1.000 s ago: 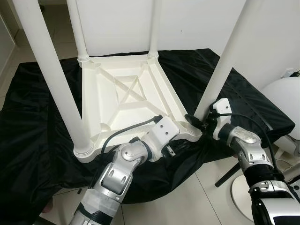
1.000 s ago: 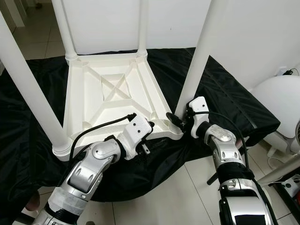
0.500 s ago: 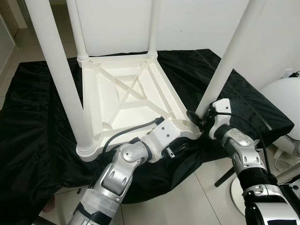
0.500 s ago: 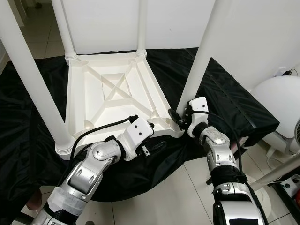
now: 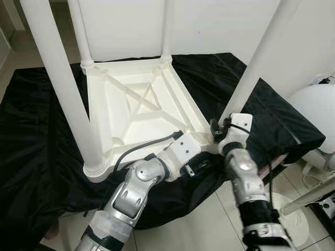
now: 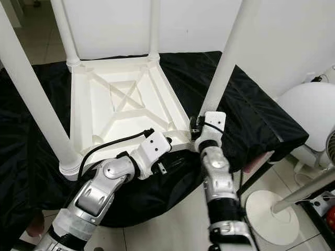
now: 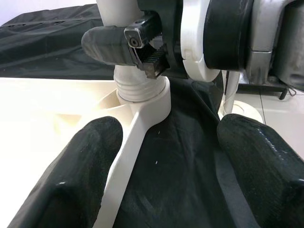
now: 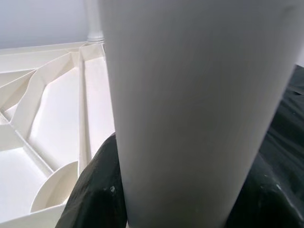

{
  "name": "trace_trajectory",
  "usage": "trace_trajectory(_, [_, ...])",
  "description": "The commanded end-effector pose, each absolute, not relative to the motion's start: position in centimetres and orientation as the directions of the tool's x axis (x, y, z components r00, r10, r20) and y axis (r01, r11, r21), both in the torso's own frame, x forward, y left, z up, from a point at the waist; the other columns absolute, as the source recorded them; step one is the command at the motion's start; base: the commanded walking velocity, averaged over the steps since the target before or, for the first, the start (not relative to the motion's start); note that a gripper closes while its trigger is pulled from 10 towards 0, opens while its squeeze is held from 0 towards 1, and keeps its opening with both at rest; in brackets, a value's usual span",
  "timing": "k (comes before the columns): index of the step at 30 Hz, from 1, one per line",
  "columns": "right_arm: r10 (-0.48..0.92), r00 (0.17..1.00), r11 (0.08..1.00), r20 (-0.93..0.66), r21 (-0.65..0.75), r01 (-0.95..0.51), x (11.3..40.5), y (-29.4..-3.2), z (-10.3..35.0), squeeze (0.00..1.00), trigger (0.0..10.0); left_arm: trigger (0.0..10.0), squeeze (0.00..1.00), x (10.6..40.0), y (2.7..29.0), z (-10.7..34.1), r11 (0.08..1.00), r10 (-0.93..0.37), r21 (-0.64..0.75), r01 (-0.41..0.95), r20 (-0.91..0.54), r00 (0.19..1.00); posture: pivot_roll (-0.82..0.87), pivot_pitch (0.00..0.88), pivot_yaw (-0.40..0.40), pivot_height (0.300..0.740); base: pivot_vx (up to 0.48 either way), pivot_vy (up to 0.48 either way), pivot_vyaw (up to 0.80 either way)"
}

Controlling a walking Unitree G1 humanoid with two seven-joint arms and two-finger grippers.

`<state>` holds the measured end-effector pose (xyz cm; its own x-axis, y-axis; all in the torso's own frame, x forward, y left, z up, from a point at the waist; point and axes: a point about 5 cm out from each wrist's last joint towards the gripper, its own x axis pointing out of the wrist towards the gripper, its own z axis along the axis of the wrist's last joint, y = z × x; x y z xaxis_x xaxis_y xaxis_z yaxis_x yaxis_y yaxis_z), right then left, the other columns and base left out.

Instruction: Building children table

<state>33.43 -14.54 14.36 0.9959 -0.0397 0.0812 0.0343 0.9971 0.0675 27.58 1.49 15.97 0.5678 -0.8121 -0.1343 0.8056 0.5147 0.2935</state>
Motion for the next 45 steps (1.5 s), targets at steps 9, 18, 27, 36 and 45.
trace_trajectory(9, [0.012, 0.998, 0.993, 0.065, 0.114, -0.019, 32.5, -13.7, 14.0, 1.0, 10.0, 10.0, 0.0, 28.1, 1.8, 16.2, 0.55, -0.786, 0.305, 0.778, -0.127, 0.605, -0.05, 0.027, -0.038, 0.74, 0.0, 0.0, 0.0])
trace_trajectory(18, [0.193, 0.977, 0.98, 0.095, 0.023, -0.196, 31.8, -16.0, 14.6, 0.0, 10.0, 10.0, 0.0, 28.3, 1.8, 16.4, 0.561, -0.779, 0.31, 0.768, -0.117, 0.616, -0.05, 0.012, -0.047, 0.74, 0.0, 0.0, 0.0])
trace_trajectory(27, [0.35, 0.932, 0.936, 0.095, -0.071, -0.344, 31.8, -18.4, 14.8, 0.0, 10.0, 10.0, 0.0, 28.4, 1.8, 16.6, 0.563, -0.778, 0.315, 0.764, -0.108, 0.619, -0.05, 0.0, -0.046, 0.74, 0.0, 0.0, 0.0])
trace_trajectory(36, [0.576, 0.817, 0.804, -0.025, -0.164, -0.572, 32.0, -19.9, 14.7, 0.0, 10.0, 10.0, 0.0, 28.6, 1.6, 16.9, 0.563, -0.78, 0.321, 0.762, -0.098, 0.618, -0.05, 0.0, -0.052, 0.74, 0.0, 0.0, 0.0])
trace_trajectory(45, [0.63, 0.77, 0.751, -0.102, -0.173, -0.637, 33.0, -20.4, 14.2, 0.0, 10.0, 10.0, 0.0, 28.7, 1.7, 17.1, 0.565, -0.778, 0.33, 0.756, -0.094, 0.622, -0.03, 0.0, -0.053, 0.74, 0.0, 0.0, 0.0])
